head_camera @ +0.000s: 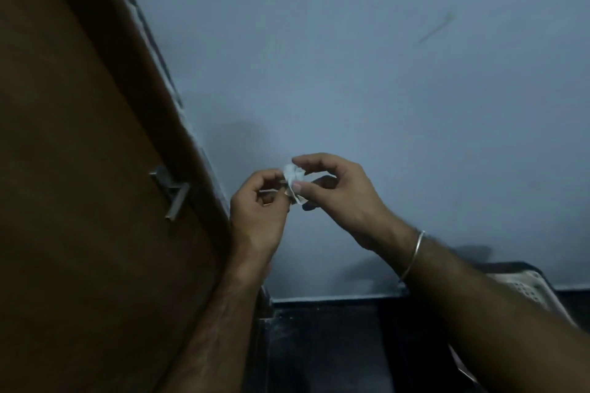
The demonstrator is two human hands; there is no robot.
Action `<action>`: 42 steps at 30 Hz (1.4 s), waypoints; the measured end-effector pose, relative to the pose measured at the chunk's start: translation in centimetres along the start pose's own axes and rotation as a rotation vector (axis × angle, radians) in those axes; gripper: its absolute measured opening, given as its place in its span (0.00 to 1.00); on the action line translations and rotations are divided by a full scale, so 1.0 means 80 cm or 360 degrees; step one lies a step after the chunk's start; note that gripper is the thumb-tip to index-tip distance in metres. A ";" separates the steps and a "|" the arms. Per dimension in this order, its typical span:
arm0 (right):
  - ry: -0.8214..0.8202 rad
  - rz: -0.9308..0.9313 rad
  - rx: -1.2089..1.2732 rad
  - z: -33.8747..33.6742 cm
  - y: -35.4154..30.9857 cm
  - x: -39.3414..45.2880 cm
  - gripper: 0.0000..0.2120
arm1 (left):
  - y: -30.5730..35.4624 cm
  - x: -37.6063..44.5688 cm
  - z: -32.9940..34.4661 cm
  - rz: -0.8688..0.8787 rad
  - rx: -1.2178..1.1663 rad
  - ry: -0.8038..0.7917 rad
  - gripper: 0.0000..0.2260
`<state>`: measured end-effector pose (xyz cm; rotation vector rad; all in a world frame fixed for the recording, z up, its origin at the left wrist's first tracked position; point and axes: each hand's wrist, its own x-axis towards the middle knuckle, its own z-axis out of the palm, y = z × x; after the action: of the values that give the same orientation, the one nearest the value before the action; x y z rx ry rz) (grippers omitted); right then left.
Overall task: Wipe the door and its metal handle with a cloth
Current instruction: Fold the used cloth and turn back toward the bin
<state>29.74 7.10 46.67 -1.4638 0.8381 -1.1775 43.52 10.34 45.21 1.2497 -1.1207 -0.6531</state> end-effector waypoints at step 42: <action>0.0890 0.1384 -0.1367 -0.401 0.232 -0.566 0.17 | -0.105 -0.363 0.417 -0.0782 0.0662 -0.2086 0.11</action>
<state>-12.00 35.90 17.48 -1.1184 2.2852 -0.5254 3.92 20.62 26.38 1.4494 -2.0911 -1.8298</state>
